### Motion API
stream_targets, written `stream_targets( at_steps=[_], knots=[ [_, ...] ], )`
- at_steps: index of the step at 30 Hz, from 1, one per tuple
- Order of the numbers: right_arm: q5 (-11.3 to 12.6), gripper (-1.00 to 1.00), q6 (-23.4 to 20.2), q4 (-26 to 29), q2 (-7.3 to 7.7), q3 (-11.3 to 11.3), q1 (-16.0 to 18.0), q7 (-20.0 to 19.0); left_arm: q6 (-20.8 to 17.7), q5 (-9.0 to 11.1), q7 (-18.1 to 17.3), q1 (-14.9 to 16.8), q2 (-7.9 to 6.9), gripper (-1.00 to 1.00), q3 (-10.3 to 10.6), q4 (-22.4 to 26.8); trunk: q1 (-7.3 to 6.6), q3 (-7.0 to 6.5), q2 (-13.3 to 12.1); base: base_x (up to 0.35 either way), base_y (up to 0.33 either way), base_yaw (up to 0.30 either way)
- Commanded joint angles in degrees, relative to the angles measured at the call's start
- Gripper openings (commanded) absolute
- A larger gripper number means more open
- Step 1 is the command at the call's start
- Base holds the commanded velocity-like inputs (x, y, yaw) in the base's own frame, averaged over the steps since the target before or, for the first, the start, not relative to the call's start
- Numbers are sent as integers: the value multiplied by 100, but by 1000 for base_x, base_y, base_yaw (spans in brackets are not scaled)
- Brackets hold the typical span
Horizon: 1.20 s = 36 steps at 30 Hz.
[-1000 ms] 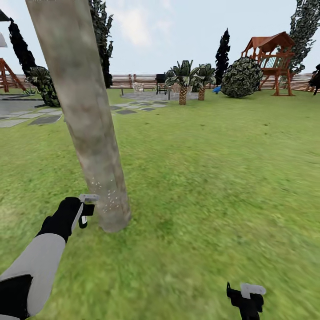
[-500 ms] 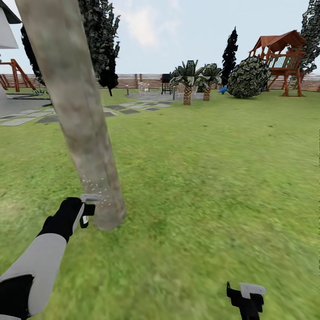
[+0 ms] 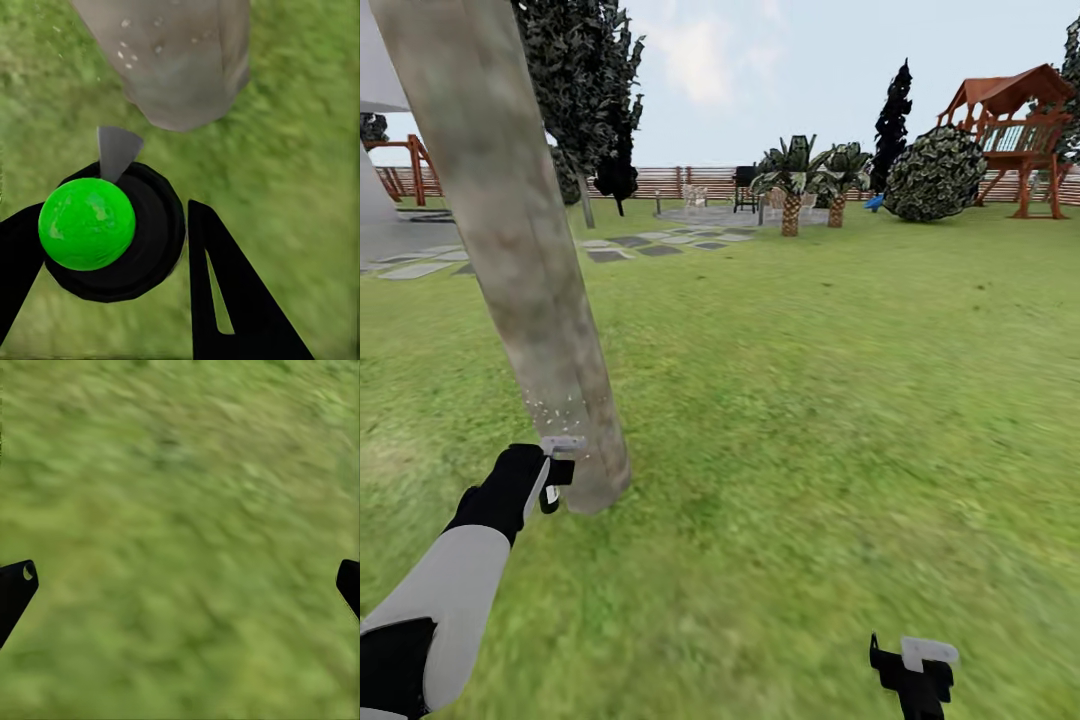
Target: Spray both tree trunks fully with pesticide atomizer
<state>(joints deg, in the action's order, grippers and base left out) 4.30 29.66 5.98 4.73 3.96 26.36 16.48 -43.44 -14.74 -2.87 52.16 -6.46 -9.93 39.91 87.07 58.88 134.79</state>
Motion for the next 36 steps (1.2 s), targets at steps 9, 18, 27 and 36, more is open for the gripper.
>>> stream_targets(
  at_steps=[9, 18, 27, 36],
  knots=[
    [45, 100, 14, -1, 2, 44, 1, 13, -18, -39, -25, 5, 7, -100, -26, -4, -1, 5, 2, 130, -269, 256],
    [45, 100, 14, -1, 17, 40, 1, 17, 31, -52, 2, -263, -69, -100, -53, 4, -1, 5, 2, 138, -264, 15],
    [45, 100, 14, -1, 11, 51, 1, 14, 695, -48, 14, -807, -64, -100, -627, -34, -1, 5, 2, 104, -264, 5],
    [41, 100, 14, -1, 9, 51, 1, 14, 776, -54, 14, -926, -66, -100, -657, 12, -1, 5, 2, 109, -264, 243]
  ],
)
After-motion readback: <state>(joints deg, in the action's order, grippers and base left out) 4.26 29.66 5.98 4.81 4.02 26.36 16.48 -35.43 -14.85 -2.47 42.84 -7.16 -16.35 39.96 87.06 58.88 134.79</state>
